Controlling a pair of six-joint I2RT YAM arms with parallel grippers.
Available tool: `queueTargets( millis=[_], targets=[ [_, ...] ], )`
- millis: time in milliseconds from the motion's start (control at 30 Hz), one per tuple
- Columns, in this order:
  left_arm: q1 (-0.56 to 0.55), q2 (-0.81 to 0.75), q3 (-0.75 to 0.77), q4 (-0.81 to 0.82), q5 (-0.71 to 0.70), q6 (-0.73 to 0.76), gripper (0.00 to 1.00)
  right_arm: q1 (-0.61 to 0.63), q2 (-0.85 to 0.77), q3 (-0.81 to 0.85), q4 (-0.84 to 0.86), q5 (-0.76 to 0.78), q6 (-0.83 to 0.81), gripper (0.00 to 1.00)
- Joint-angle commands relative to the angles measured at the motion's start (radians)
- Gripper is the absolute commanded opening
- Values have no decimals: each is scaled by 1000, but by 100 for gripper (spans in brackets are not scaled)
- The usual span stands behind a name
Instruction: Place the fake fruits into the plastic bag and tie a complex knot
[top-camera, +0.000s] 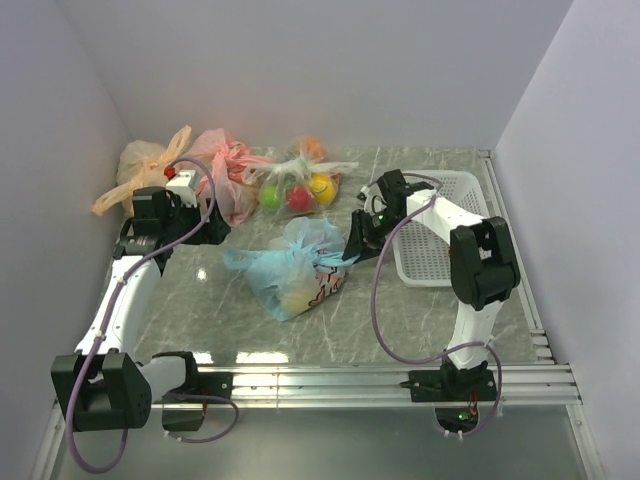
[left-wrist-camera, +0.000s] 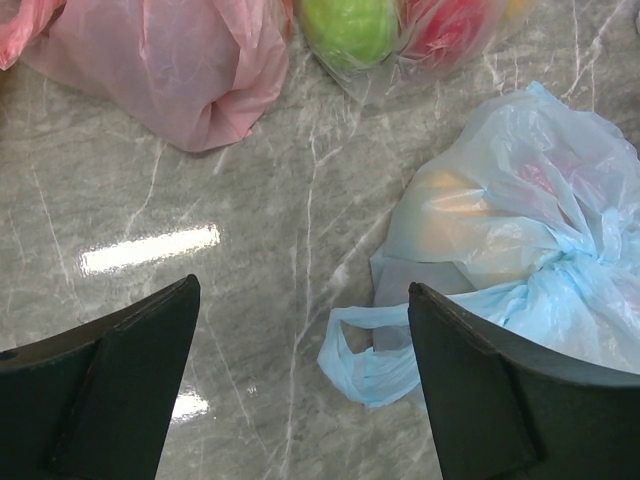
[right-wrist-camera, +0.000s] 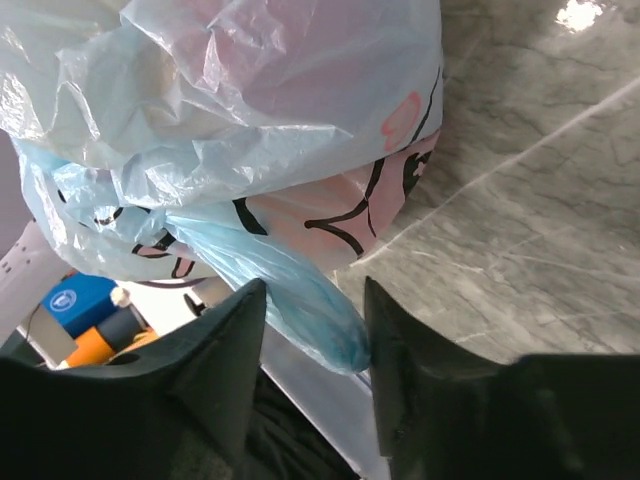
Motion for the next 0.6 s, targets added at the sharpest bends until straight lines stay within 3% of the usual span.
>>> queueTargets(
  millis=[0,33,67,167,267,567],
  targets=[
    [2,-30,-8,18,17,5,89,-4,9,-8,33,-13,10,38],
    [4,-30,-5,14,28,13,89,-4,9,-3,24,9,-1,35],
    [4,-30,-2,-6,54,22,89,2,6,15,7,52,-25,24],
    [2,-18,1,-55,161,97,91,16,-26,33,2,118,-77,13],
    [-8,5,-10,-101,166,172,91,62,-79,40,24,208,-122,0],
    [-63,100,-17,-138,179,229,94,148,-147,24,59,331,-168,0]
  ],
)
